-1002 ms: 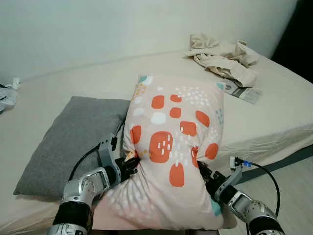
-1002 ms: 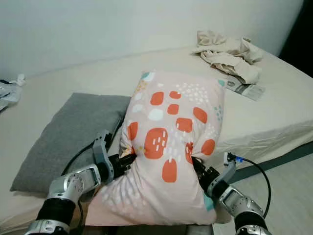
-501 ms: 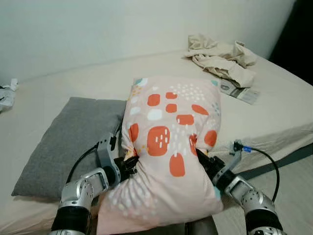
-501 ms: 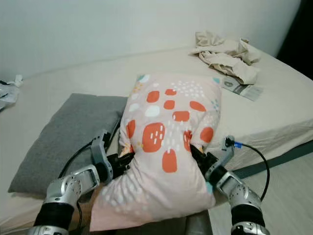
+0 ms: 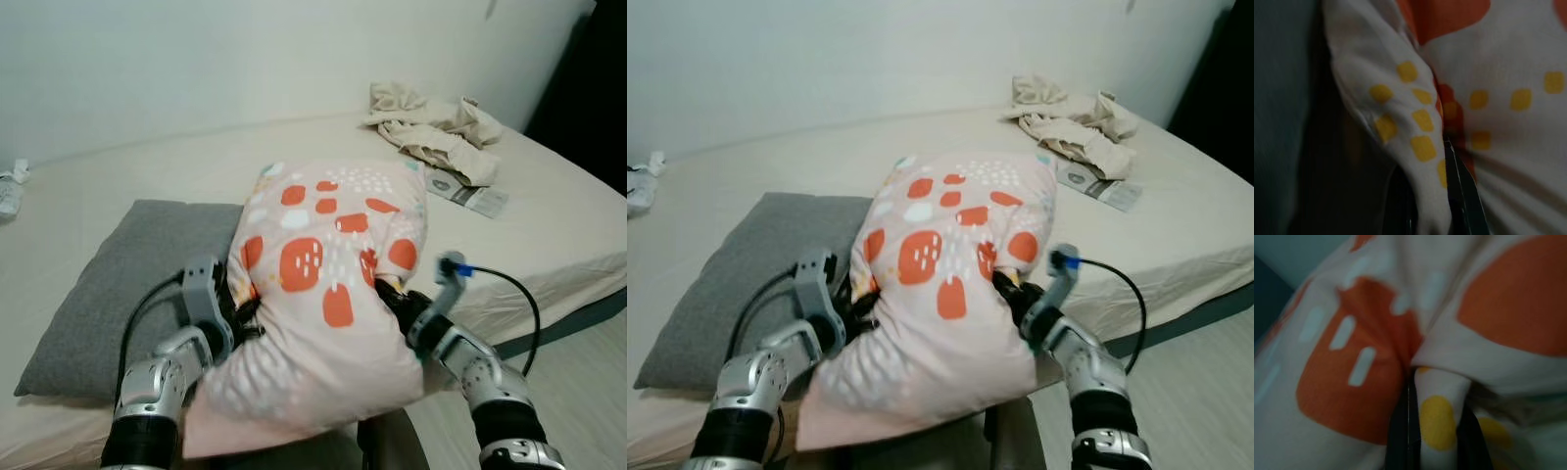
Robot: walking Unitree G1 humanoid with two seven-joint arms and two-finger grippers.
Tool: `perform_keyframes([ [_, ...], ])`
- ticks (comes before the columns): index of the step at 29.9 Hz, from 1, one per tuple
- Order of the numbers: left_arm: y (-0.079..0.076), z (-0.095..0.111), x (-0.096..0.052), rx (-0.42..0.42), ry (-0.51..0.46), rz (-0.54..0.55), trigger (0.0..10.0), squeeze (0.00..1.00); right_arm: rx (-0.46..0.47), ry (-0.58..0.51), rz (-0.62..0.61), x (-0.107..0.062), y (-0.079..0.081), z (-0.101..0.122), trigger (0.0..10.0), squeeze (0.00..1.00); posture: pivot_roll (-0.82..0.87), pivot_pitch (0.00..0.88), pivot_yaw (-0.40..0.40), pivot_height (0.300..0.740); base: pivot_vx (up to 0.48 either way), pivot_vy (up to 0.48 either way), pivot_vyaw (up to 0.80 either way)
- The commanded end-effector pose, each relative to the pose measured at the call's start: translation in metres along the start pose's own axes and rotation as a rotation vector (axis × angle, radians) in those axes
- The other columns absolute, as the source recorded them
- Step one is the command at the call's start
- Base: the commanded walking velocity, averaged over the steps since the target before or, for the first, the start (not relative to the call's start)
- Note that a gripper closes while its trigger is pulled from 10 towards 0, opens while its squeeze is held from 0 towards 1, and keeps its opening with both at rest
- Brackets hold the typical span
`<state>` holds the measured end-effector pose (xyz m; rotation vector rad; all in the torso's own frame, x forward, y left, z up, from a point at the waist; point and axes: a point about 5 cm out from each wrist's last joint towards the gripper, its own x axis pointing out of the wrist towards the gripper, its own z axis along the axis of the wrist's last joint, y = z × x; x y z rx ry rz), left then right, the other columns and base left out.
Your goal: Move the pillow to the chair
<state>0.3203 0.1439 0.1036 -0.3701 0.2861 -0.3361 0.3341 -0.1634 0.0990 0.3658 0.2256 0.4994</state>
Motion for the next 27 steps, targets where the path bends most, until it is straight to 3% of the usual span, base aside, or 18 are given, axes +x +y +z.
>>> perform_keyframes([
  [1, -0.008, 0.021, 0.004, 0.032, -0.108, -0.015, 0.0, 0.0, -0.113, -0.088, 0.027, 0.019, 0.025, 0.022, 0.0, 0.0, -0.02, 0.013, -0.043, 0.541, 0.0, 0.0, 0.0],
  [2, -0.012, 0.035, 0.005, 0.036, -0.188, 0.002, 0.0, 0.0, -0.117, -0.235, -0.02, 0.029, 0.036, 0.05, 0.0, 0.0, -0.02, 0.0, -0.042, 0.541, 0.0, 0.0, 0.0],
  [3, -0.015, 0.04, 0.005, 0.038, -0.219, 0.004, 0.0, 0.0, -0.141, -0.268, -0.021, 0.033, 0.04, 0.058, 0.0, 0.0, -0.02, 0.0, -0.041, 0.541, 0.0, 0.0, 0.0],
  [6, -0.019, 0.045, 0.005, 0.034, -0.255, 0.004, 0.0, 0.0, -0.189, -0.281, -0.007, 0.037, 0.045, 0.065, 0.0, 0.0, -0.02, 0.001, -0.041, 0.541, 0.0, 0.0, 0.0],
  [10, -0.029, 0.058, 0.003, 0.073, -0.379, 0.042, 0.0, 0.0, -0.334, -0.25, -0.012, 0.043, 0.053, 0.061, 0.0, 0.0, -0.02, 0.0, -0.048, 0.541, 0.0, 0.0, 0.0],
  [11, -0.029, 0.058, 0.003, 0.081, -0.385, 0.061, 1.7, 0.0, -0.352, -0.239, -0.017, 0.044, 0.054, 0.058, 0.0, 0.0, -0.02, 0.0, -0.052, 0.541, 0.0, 0.0, 0.0],
  [12, -0.028, 0.057, 0.002, 0.102, -0.395, 0.099, 6.0, 0.0, -0.372, -0.231, -0.024, 0.044, 0.056, 0.053, 0.0, 0.0, -0.02, 0.0, -0.052, 0.541, 0.0, 0.0, 0.0],
  [13, -0.028, 0.057, 0.002, 0.102, -0.395, 0.099, 6.0, 0.0, -0.372, -0.231, -0.024, 0.044, 0.056, 0.053, 0.0, 0.0, -0.02, 0.0, -0.052, 0.541, 0.0, 0.0, 0.0],
  [14, -0.028, 0.056, 0.001, 0.093, -0.397, 0.116, 10.0, 0.0, -0.384, -0.237, -0.044, 0.044, 0.056, 0.05, 2.5, 0.0, -0.02, 0.007, -0.055, 0.541, 0.0, 0.0, 0.0],
  [15, -0.027, 0.055, 0.001, 0.084, -0.4, 0.128, 10.0, 0.0, -0.393, -0.246, -0.062, 0.043, 0.057, 0.049, 10.0, 0.0, -0.02, 0.017, -0.054, 0.541, 0.0, 0.0, 0.0],
  [16, -0.023, 0.05, 0.001, 0.05, -0.36, 0.153, 10.0, 0.0, -0.403, -0.246, -0.093, 0.043, 0.056, 0.048, 10.0, 0.0, -0.03, 0.036, -0.049, 0.541, 0.0, 0.0, 0.0],
  [18, -0.021, 0.041, 0.003, 0.085, -0.314, 0.181, 10.0, 0.0, -0.461, -0.241, -0.1, 0.042, 0.058, 0.041, 10.0, 0.0, -0.02, 0.034, -0.048, 0.541, 0.0, 0.0, 0.0],
  [22, -0.031, 0.04, 0.005, 0.319, -0.309, 0.189, 10.0, 0.0, -0.538, -0.233, -0.1, 0.04, 0.06, 0.034, 10.0, 0.0, -0.03, 0.041, -0.052, 0.541, 0.0, 0.0, 0.0],
  [27, -0.022, 0.035, -0.002, 0.338, -0.362, 0.271, 10.0, 0.0, -0.5, -0.238, -0.129, 0.033, 0.053, 0.02, 10.0, 0.0, -0.04, 0.047, -0.04, 0.541, 0.0, 0.0, 0.0],
])
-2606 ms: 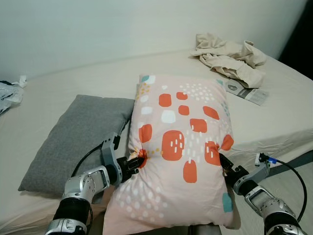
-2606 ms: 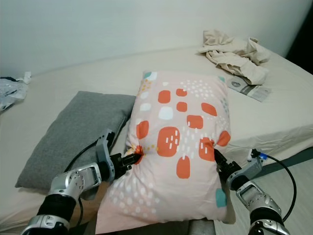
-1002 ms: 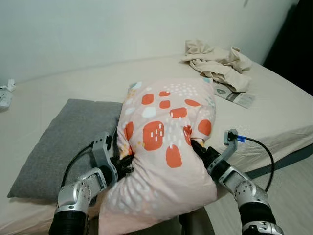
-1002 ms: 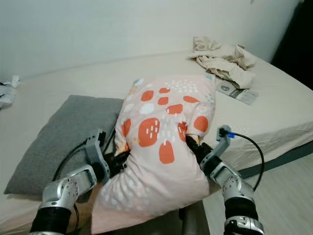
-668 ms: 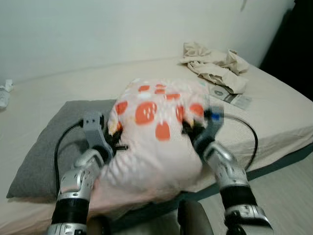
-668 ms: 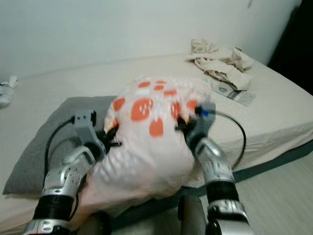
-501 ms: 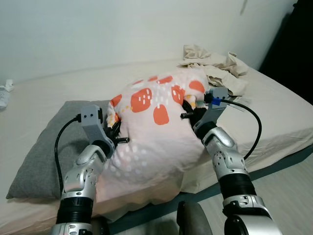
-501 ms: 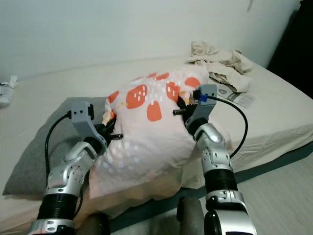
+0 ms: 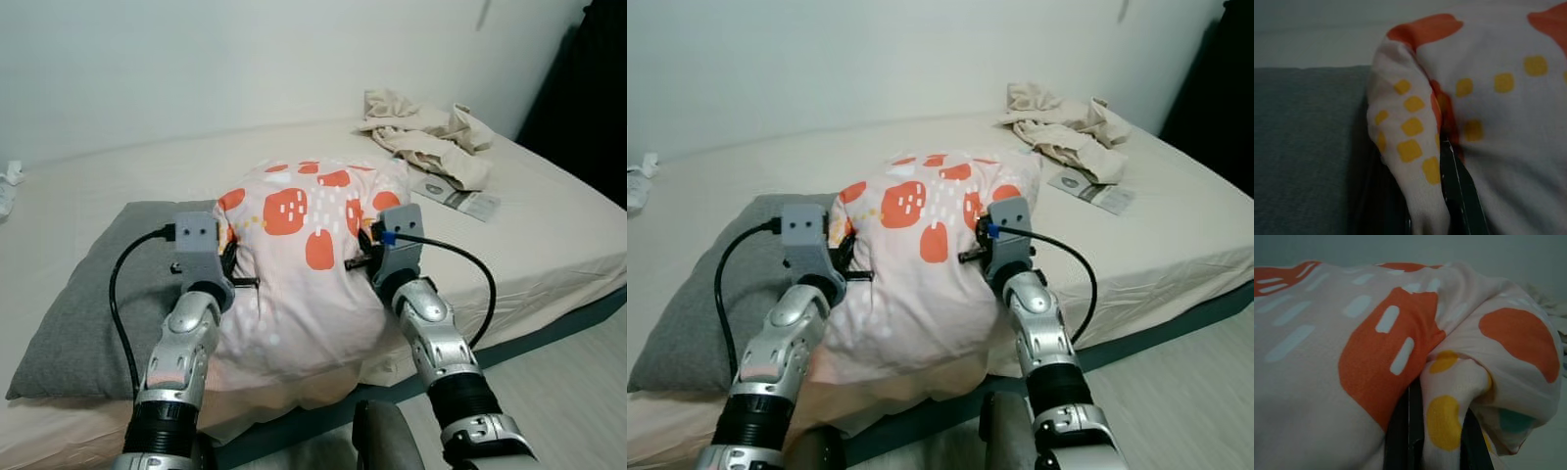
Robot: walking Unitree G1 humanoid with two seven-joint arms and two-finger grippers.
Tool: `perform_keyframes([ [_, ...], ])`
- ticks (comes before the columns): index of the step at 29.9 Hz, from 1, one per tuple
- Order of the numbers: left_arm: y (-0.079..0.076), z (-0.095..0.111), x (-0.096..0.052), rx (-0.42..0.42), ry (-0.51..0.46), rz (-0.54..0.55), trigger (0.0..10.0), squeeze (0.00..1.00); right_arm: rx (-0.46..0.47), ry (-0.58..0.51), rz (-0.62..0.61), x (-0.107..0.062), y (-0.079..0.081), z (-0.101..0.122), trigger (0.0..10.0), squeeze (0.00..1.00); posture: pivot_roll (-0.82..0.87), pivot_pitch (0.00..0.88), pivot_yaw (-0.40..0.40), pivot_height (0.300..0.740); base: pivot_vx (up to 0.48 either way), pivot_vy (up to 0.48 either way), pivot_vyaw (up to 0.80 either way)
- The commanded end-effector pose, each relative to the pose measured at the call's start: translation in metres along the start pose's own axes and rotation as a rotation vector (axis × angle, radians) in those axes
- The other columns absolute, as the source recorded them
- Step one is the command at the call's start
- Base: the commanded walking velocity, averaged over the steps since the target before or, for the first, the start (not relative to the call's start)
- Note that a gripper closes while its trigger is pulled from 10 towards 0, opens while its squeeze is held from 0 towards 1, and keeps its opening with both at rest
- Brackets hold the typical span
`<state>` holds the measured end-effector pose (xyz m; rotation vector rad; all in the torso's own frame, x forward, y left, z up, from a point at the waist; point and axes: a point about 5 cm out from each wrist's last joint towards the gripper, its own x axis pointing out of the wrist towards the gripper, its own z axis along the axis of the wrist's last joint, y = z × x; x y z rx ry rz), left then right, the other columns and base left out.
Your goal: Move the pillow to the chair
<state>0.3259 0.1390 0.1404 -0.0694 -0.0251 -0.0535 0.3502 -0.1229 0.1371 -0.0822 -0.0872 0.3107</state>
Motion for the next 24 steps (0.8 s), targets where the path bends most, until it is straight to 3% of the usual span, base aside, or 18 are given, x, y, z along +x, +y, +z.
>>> perform_keyframes([
  [1, -0.004, 0.003, -0.001, 0.018, -0.053, 0.007, 10.0, 0.0, 0.002, -0.023, 0.053, 0.0, 0.015, -0.001, 10.0, 0.0, -0.04, 0.047, -0.04, 0.541, 0.0, 0.0, 0.0],
  [5, -0.002, 0.001, -0.008, 0.02, -0.088, 0.003, 10.0, 0.0, 0.023, 0.033, 0.098, -0.01, 0.019, -0.018, 10.0, 0.0, -0.03, 0.046, -0.032, 0.541, 0.0, 0.0, 0.0],
  [8, -0.002, -0.008, -0.012, 0.057, -0.061, 0.003, 10.0, 0.0, 0.052, 0.067, 0.085, -0.019, 0.018, -0.029, 10.0, 0.0, -0.03, 0.061, -0.032, 0.541, 0.0, 0.0, 0.0],
  [12, -0.001, -0.008, -0.013, 0.125, -0.075, 0.006, 10.0, 0.0, 0.083, 0.063, 0.087, -0.023, 0.015, -0.032, 10.0, 0.0, -0.03, 0.056, -0.036, 0.541, 0.0, 0.0, 0.0],
  [16, -0.002, -0.004, -0.012, 0.075, -0.096, -0.01, 10.0, 0.0, 0.075, 0.043, 0.115, -0.02, 0.019, -0.028, 10.0, 0.0, -0.03, 0.046, -0.035, 0.556, 0.0, 0.0, 0.0],
  [24, -0.007, -0.003, -0.009, 0.111, -0.098, -0.081, 10.0, 0.0, 0.046, 0.05, 0.131, -0.021, 0.022, -0.029, 10.0, 0.0, -0.03, 0.041, -0.062, 0.596, 0.0, 0.0, 0.0],
])
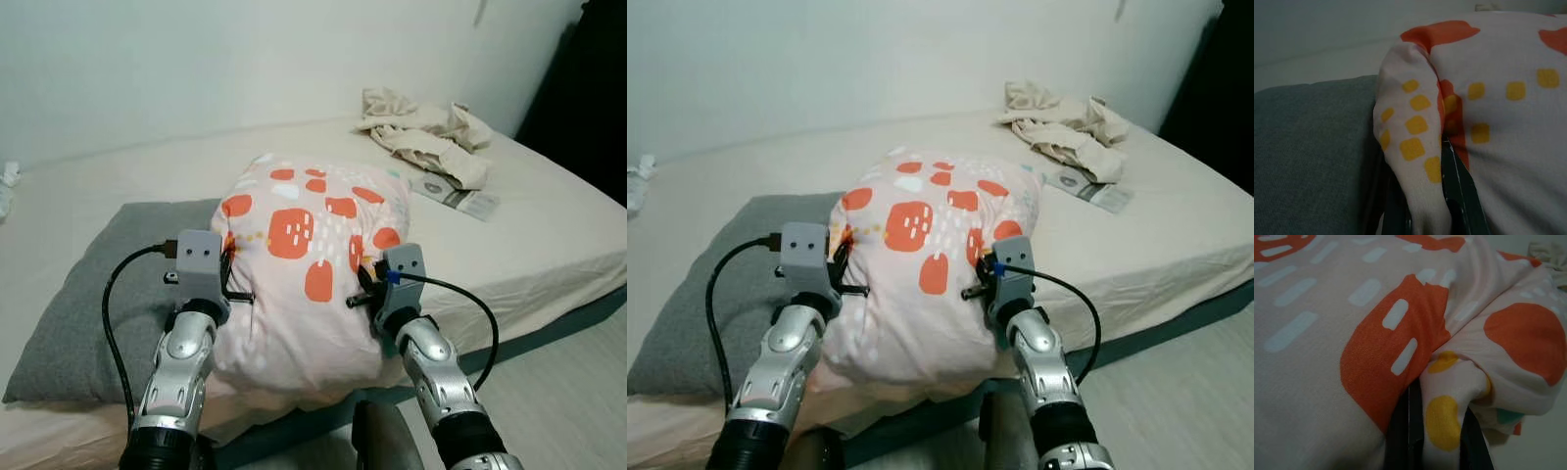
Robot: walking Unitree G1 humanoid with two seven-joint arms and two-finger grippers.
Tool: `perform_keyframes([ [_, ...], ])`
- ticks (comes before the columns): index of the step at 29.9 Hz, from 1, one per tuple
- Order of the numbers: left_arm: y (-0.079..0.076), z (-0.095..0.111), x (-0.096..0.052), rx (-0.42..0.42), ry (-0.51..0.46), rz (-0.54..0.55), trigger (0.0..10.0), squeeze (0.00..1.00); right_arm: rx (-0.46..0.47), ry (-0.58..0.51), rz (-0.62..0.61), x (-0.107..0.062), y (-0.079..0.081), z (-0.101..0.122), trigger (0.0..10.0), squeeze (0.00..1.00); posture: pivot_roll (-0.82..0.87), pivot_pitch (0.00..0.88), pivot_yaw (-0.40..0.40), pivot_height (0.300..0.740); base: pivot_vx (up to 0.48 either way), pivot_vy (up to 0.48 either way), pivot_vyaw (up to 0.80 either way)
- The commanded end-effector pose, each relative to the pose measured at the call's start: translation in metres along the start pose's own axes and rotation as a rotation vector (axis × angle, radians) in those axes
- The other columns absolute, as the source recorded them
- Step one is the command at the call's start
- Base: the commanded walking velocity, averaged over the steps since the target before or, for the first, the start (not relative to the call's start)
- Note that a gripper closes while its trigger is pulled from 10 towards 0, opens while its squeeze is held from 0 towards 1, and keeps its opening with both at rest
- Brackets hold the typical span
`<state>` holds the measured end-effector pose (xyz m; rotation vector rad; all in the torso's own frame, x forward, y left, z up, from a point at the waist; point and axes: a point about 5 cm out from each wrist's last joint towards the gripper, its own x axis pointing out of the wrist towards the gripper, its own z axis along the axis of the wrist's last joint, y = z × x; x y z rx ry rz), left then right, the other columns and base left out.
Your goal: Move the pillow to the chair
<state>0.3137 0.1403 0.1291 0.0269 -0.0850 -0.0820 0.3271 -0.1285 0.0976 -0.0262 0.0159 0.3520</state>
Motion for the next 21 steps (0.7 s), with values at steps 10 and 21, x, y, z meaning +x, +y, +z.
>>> perform_keyframes([
  [10, 0.0025, 0.0046, 0.0076, 0.016, -0.038, 0.028, 10.0, 0.0, -0.015, -0.034, 0.081, 0.0039, 0.0135, 0.0051, 10.0, 0.0, -0.03, 0.027, -0.058, 0.651, 0.0, 0.0, 0.0],
  [21, 0.0031, 0.0047, 0.0079, -0.018, -0.046, 0.044, 10.0, 0.0, -0.007, -0.023, 0.084, 0.0075, 0.0158, 0.0037, 10.0, 0.0, -0.03, 0.04, -0.062, 0.703, 0.0, 0.0, 0.0],
])
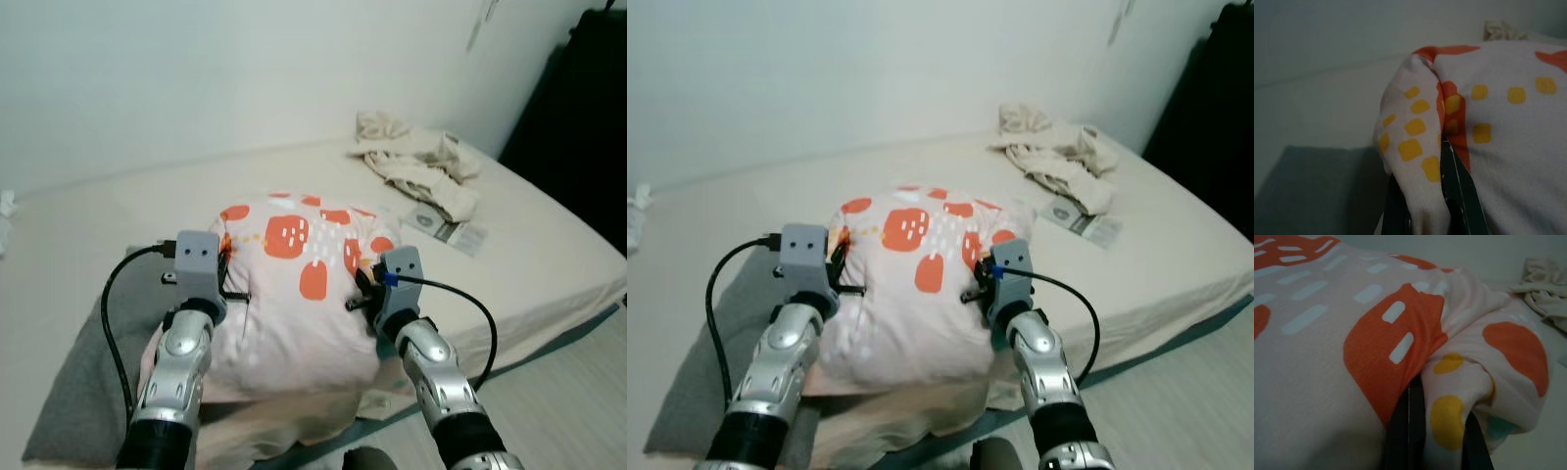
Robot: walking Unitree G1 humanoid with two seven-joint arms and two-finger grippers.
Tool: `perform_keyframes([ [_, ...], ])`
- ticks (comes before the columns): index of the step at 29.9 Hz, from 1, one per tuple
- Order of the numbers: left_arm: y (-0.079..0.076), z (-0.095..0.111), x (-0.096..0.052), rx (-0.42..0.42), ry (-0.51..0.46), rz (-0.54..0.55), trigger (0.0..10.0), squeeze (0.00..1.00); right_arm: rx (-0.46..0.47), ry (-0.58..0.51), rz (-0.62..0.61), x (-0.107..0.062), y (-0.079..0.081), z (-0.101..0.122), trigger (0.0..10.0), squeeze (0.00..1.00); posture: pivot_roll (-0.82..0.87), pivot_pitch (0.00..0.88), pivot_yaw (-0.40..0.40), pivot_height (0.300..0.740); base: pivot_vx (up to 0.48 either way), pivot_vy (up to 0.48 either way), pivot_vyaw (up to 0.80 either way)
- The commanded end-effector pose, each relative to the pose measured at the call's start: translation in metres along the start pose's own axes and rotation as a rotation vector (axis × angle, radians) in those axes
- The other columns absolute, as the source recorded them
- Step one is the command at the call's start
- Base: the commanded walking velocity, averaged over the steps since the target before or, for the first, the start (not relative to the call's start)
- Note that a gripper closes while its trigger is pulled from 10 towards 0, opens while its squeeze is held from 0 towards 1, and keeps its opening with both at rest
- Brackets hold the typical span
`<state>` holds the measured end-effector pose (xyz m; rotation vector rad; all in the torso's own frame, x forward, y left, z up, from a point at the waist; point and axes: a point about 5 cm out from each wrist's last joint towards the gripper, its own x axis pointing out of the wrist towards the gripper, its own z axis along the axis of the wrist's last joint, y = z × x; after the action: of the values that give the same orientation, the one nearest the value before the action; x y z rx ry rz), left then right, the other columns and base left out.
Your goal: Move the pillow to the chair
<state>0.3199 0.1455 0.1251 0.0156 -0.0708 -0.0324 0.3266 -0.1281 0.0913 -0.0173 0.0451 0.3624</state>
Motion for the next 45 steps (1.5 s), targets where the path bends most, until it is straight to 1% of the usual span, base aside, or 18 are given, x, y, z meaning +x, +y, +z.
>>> perform_keyframes([
  [1, -0.003, 0.009, 0.002, -0.007, -0.058, -0.006, 10.0, 0.0, -0.022, -0.048, 0.075, 0.008, 0.016, 0.01, 10.0, 0.0, -0.03, 0.041, -0.064, 0.707, 0.0, 0.0, 0.0],
  [9, -0.007, 0.009, 0.0, -0.011, -0.066, -0.011, 10.0, 0.0, -0.026, -0.047, 0.08, 0.008, 0.014, 0.011, 10.0, 0.0, -0.03, 0.049, -0.067, 0.74, 0.0, 0.0, 0.0],
  [15, -0.008, 0.005, -0.005, -0.02, -0.05, -0.002, 10.0, 0.0, -0.028, -0.044, 0.081, 0.007, 0.013, 0.01, 10.0, 0.0, -0.03, 0.049, -0.073, 0.74, 0.0, 0.0, 0.0],
  [19, -0.005, 0.004, -0.006, -0.017, -0.05, 0.012, 10.0, 0.0, -0.029, -0.041, 0.089, 0.007, 0.014, 0.01, 10.0, 0.0, -0.03, 0.048, -0.079, 0.74, 0.0, 0.0, 0.0],
  [22, 0.002, 0.002, -0.007, -0.006, -0.043, 0.032, 10.0, 0.0, -0.029, -0.034, 0.096, 0.008, 0.016, 0.009, 10.0, 0.0, -0.03, 0.046, -0.081, 0.74, 0.0, 0.0, 0.0],
  [24, 0.003, 0.001, -0.007, -0.004, -0.041, 0.035, 10.0, 0.0, -0.029, -0.027, 0.099, 0.009, 0.016, 0.008, 10.0, 0.0, -0.04, 0.044, -0.082, 0.74, 0.0, 0.0, 0.0],
  [25, 0.006, -0.001, -0.008, -0.005, -0.033, 0.045, 10.0, 0.0, -0.021, -0.003, 0.105, 0.009, 0.017, 0.004, 10.0, 0.0, -0.04, 0.043, -0.084, 0.74, 0.0, 0.0, 0.0],
  [27, 0.014, -0.01, -0.009, 0.015, -0.001, 0.076, 10.0, 0.0, -0.069, 0.071, 0.115, 0.009, 0.018, -0.008, 10.0, 0.0, -0.04, 0.041, -0.091, 0.74, 0.0, 0.0, 0.0],
  [30, 0.017, -0.012, -0.011, 0.023, 0.008, 0.091, 10.0, 0.0, -0.067, 0.08, 0.12, 0.007, 0.018, -0.012, 10.0, 0.0, -0.03, 0.039, -0.106, 0.74, 0.0, 0.0, 0.0],
  [34, 0.019, -0.012, -0.014, 0.019, 0.006, 0.109, 10.0, 0.0, -0.073, 0.089, 0.116, 0.005, 0.018, -0.015, 10.0, 0.0, -0.02, 0.039, -0.11, 0.74, 0.0, 0.0, 0.0],
  [38, 0.019, -0.015, -0.018, 0.015, 0.011, 0.103, 10.0, 0.0, -0.064, 0.082, 0.116, 0.004, 0.021, -0.018, 10.0, 0.0, -0.02, 0.036, -0.111, 0.74, 0.0, 0.0, 0.0],
  [45, 0.016, -0.014, -0.015, 0.017, 0.009, 0.09, 10.0, 0.0, -0.057, 0.083, 0.125, 0.005, 0.024, -0.021, 10.0, 0.0, -0.02, 0.038, -0.105, 0.74, 0.0, 0.0, 0.0],
])
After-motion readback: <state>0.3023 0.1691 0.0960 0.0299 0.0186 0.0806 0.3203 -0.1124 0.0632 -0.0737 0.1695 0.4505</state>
